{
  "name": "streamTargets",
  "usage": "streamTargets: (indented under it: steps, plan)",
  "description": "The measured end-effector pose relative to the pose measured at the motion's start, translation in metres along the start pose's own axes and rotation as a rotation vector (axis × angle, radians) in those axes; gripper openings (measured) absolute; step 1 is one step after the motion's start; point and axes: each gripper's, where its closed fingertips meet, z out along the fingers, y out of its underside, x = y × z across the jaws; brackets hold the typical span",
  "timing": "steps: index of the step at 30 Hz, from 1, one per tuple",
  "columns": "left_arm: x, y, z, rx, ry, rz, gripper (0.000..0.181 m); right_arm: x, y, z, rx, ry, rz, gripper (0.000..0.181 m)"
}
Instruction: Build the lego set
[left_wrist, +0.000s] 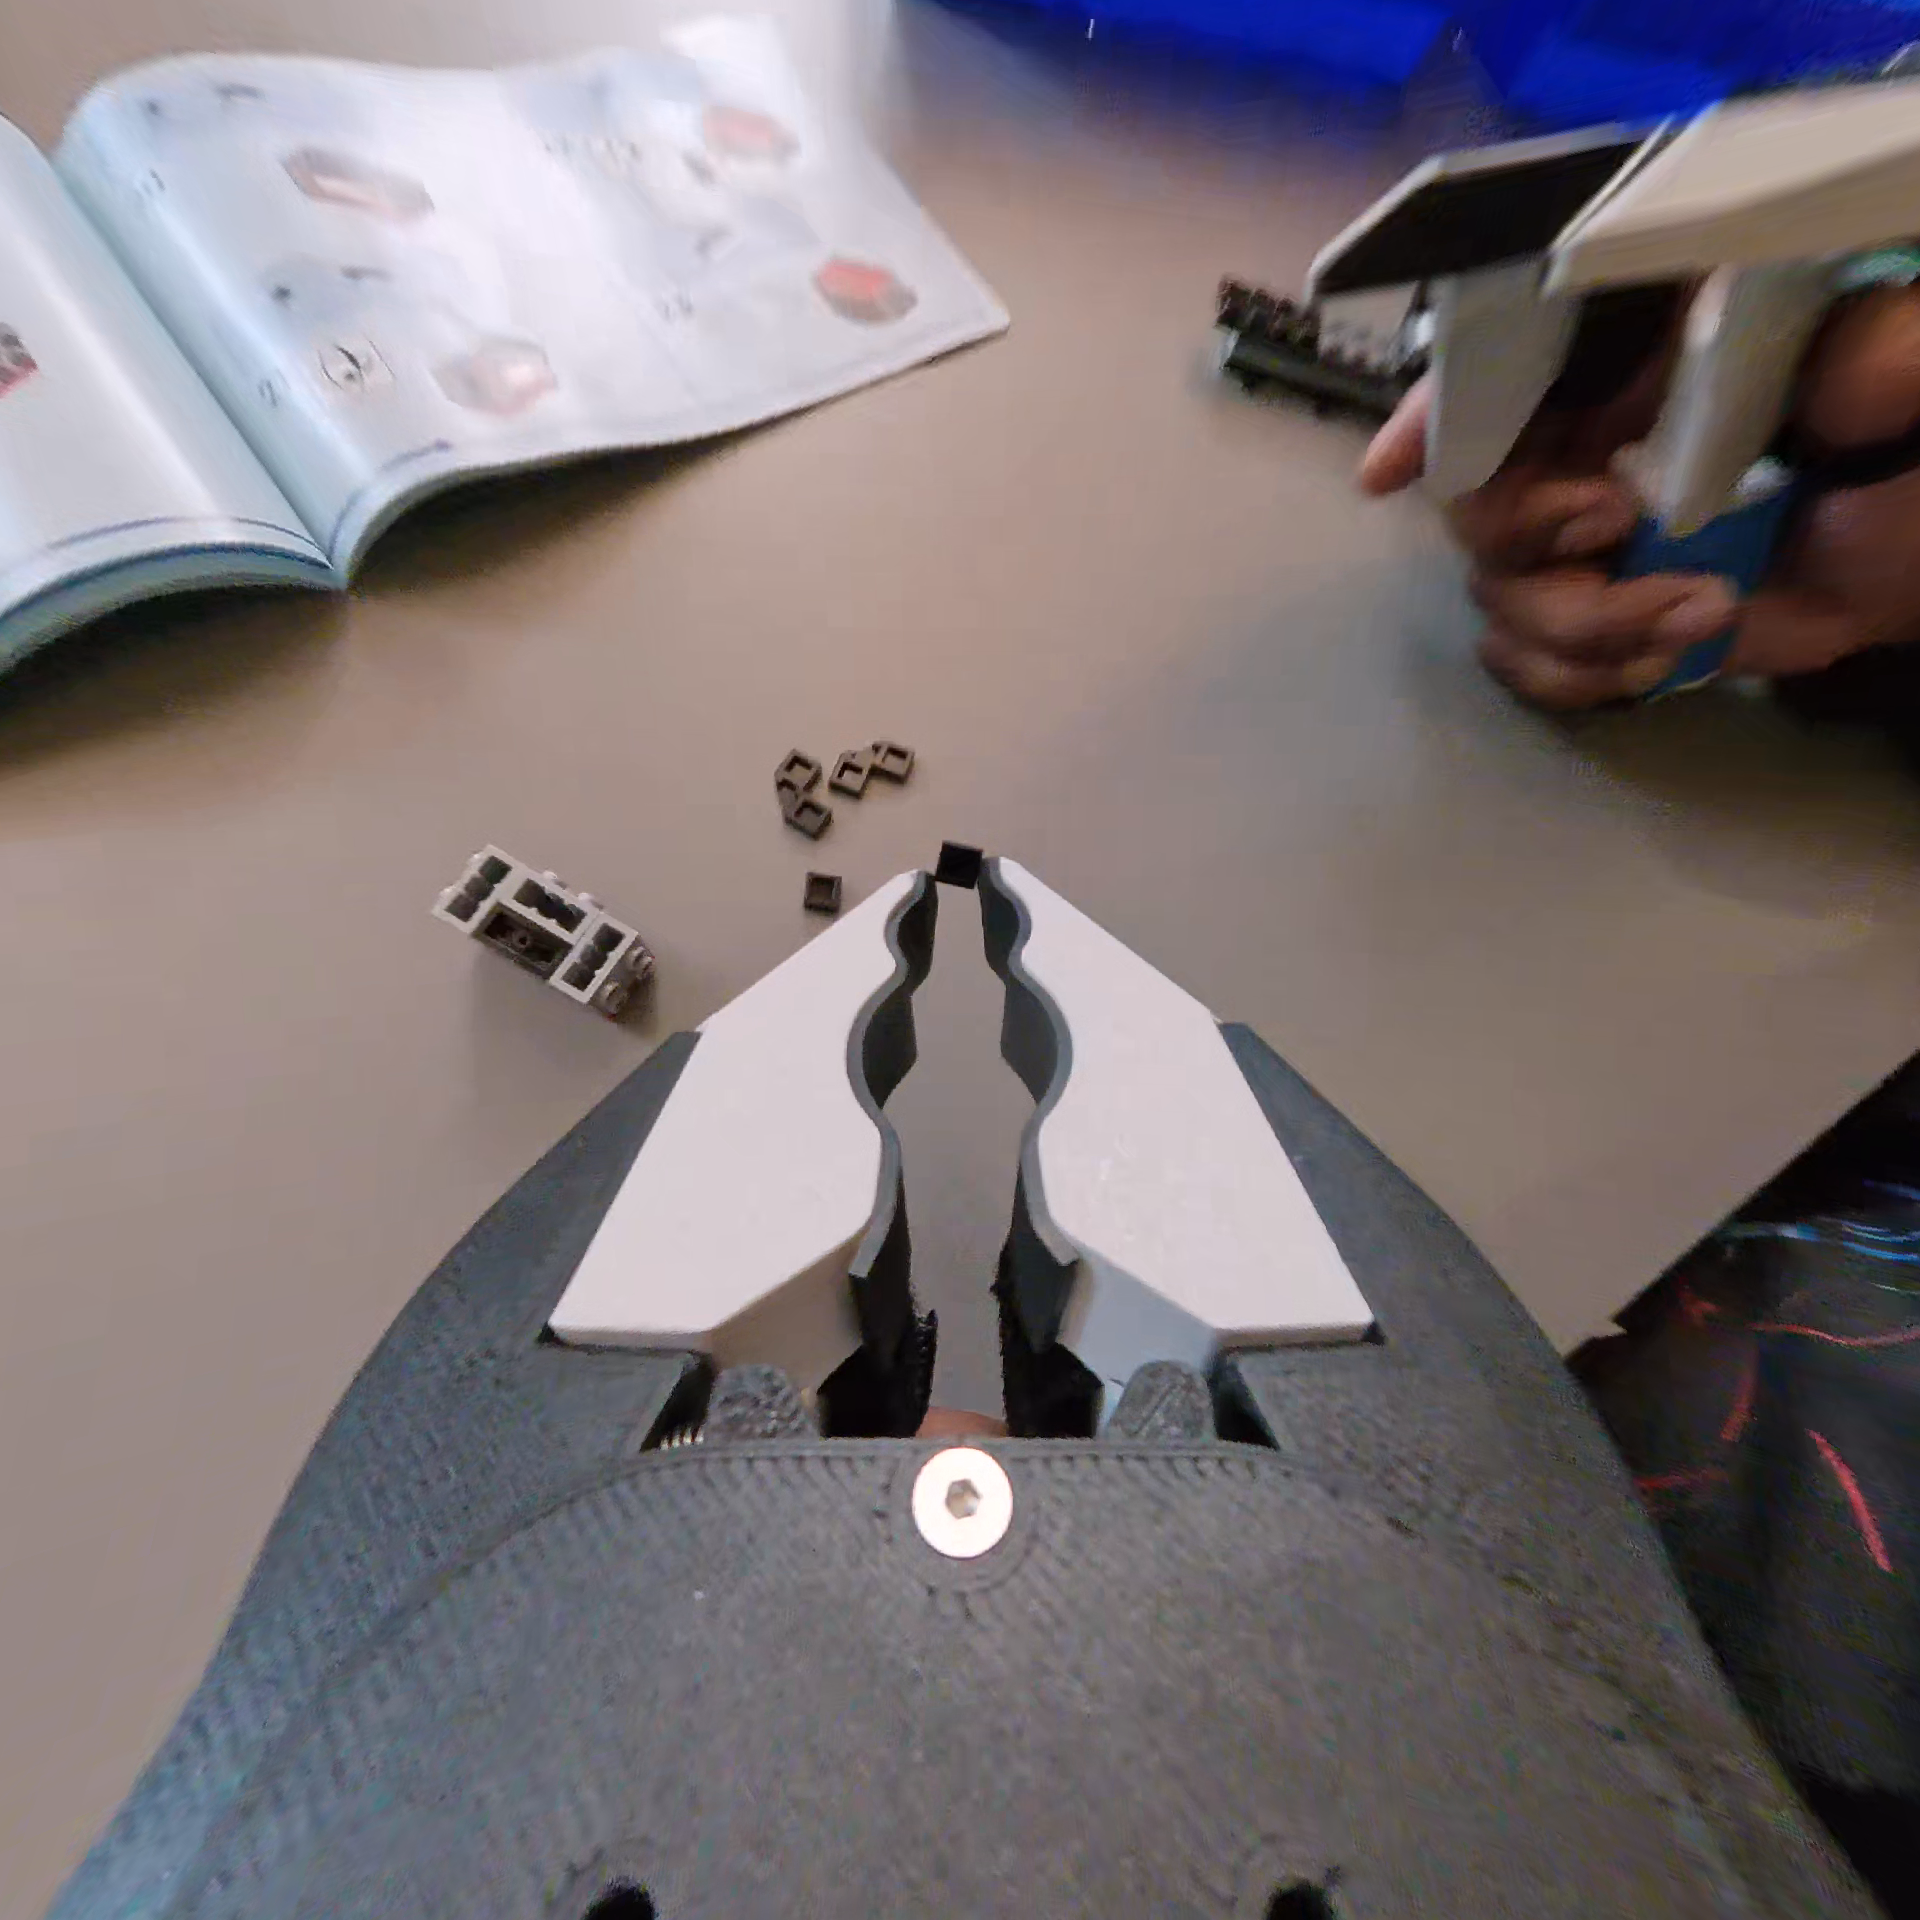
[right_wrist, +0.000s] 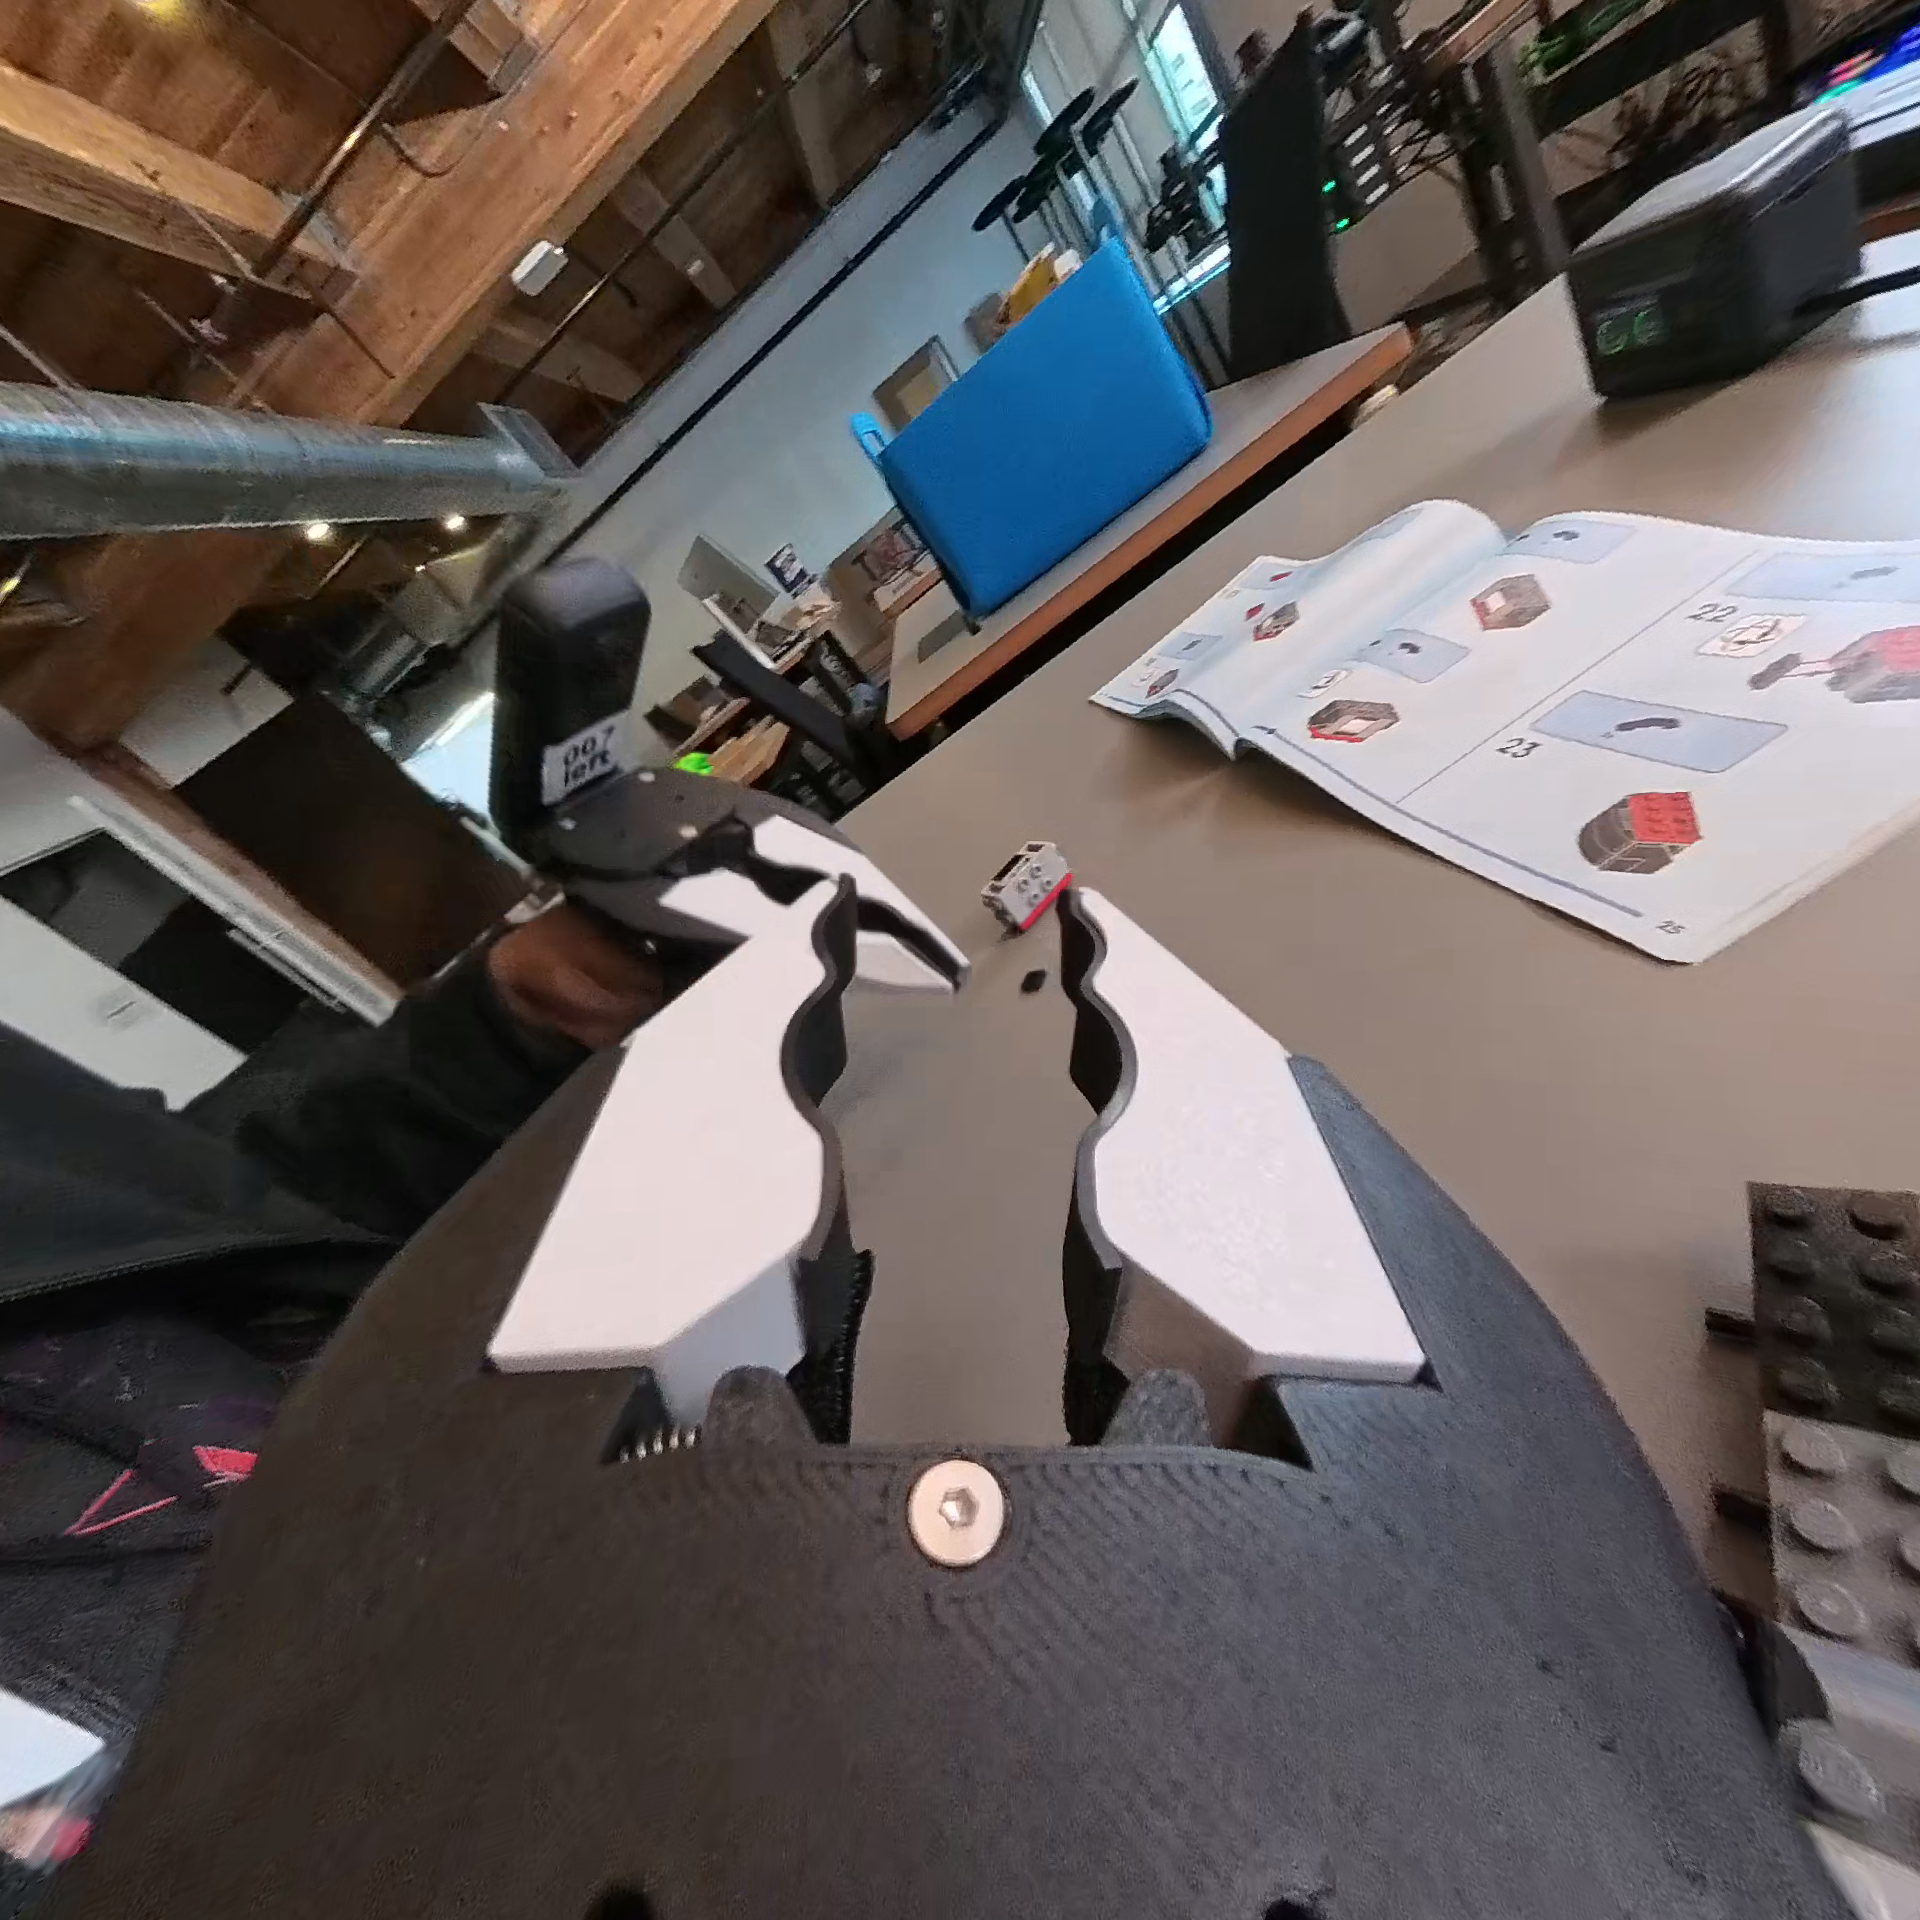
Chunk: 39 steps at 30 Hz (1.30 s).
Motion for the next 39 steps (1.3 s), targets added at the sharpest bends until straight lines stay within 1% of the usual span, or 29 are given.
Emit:
streamTargets:
  steps: [4,8,10,12,14,16,17,19,21,23,27,33,36,39]
  plan:
    - [-0.007,0.009,0.013,-0.038,-0.029,0.068,0.010,0.010,-0.007,-0.005,0.064,0.089,0.003,0.038]
    - [-0.009,0.011,0.011,-0.019,0.000,0.071,0.022,0.017,-0.011,-0.008,0.114,0.168,0.000,0.038]
    - [-0.010,0.009,0.002,0.012,0.028,0.070,0.026,0.019,-0.011,-0.008,0.117,0.192,-0.003,0.038]
    - [-0.015,0.002,-0.014,0.074,0.039,0.079,0.030,0.021,-0.010,-0.007,0.107,0.205,-0.001,0.038]
    - [-0.029,-0.004,-0.032,0.147,0.024,0.092,0.032,0.022,-0.008,-0.003,0.090,0.210,0.003,0.038]
    - [-0.050,-0.005,-0.043,0.187,-0.011,0.120,0.037,0.022,-0.006,0.001,0.071,0.206,0.001,0.038]
    - [-0.061,-0.002,-0.045,0.181,-0.021,0.137,0.040,0.020,-0.005,0.004,0.065,0.195,0.002,0.038]
    - [-0.074,0.006,-0.041,0.133,0.005,0.184,0.050,0.018,-0.003,0.010,0.047,0.174,0.006,0.038]
    - [-0.079,0.016,-0.031,0.067,0.060,0.244,0.057,0.018,0.000,0.014,0.027,0.167,0.010,0.038]
    - [-0.082,0.019,-0.021,0.024,0.107,0.290,0.063,0.018,0.001,0.015,0.015,0.167,0.011,0.038]
    - [-0.083,0.012,-0.007,-0.003,0.181,0.336,0.062,0.018,-0.001,0.014,0.032,0.169,0.010,0.038]
    - [-0.078,0.008,0.004,-0.041,0.257,0.369,0.046,0.020,0.001,0.015,0.020,0.177,0.020,0.038]
    - [-0.080,-0.001,0.004,-0.007,0.280,0.313,0.039,0.021,0.000,0.017,0.017,0.171,0.028,0.038]
    - [-0.081,-0.025,-0.001,0.088,0.330,0.196,0.039,0.020,-0.003,0.022,0.026,0.150,0.031,0.038]
